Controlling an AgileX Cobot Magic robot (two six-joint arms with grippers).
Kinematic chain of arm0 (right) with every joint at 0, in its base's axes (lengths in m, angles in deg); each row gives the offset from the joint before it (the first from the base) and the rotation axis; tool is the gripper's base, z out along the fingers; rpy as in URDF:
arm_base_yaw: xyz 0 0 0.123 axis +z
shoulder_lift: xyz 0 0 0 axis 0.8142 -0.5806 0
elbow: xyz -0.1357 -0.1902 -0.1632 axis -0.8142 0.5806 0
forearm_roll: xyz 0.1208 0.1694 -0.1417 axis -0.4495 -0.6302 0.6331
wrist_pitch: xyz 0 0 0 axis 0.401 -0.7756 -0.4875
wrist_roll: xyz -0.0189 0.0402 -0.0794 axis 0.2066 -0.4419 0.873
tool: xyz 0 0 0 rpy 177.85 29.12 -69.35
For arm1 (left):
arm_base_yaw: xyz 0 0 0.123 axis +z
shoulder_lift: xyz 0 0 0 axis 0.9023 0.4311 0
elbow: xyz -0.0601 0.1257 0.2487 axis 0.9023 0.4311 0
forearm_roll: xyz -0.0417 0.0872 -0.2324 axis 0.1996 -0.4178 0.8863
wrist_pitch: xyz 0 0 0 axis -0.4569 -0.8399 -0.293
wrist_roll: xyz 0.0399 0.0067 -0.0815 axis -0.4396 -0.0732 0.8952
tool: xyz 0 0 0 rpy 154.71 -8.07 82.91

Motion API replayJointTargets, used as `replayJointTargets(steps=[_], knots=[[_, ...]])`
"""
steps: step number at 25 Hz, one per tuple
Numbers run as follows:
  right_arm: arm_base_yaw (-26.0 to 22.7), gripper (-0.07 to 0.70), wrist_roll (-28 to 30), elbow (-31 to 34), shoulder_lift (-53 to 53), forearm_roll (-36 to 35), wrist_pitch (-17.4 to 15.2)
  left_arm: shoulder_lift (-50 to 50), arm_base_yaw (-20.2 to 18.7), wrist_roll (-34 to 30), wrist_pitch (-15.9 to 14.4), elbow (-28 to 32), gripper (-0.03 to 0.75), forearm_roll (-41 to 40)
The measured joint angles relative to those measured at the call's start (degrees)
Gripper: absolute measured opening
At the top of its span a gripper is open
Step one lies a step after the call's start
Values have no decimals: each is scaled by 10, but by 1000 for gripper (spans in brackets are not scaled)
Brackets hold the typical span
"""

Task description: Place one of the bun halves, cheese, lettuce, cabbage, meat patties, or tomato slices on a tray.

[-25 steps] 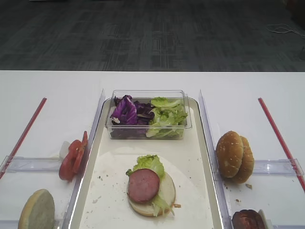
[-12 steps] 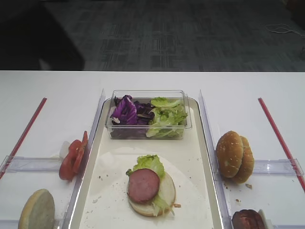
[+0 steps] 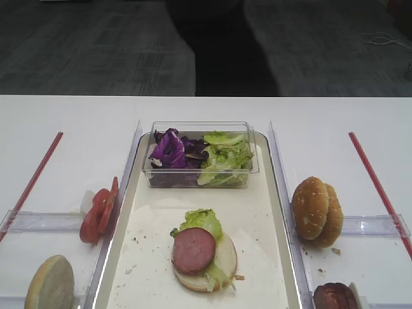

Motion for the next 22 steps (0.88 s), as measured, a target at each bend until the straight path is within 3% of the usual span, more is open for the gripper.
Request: replayJointTargets(steps=[12, 19, 22], knots=[[0, 390, 24, 1, 100, 0, -7, 0, 0, 0, 0, 0, 501, 0], [0, 390, 24, 59, 100, -37, -8, 0, 0, 0, 0, 0, 501, 0], [0, 389, 25, 67, 100, -50, 21, 0, 0, 0, 0, 0, 501, 0]])
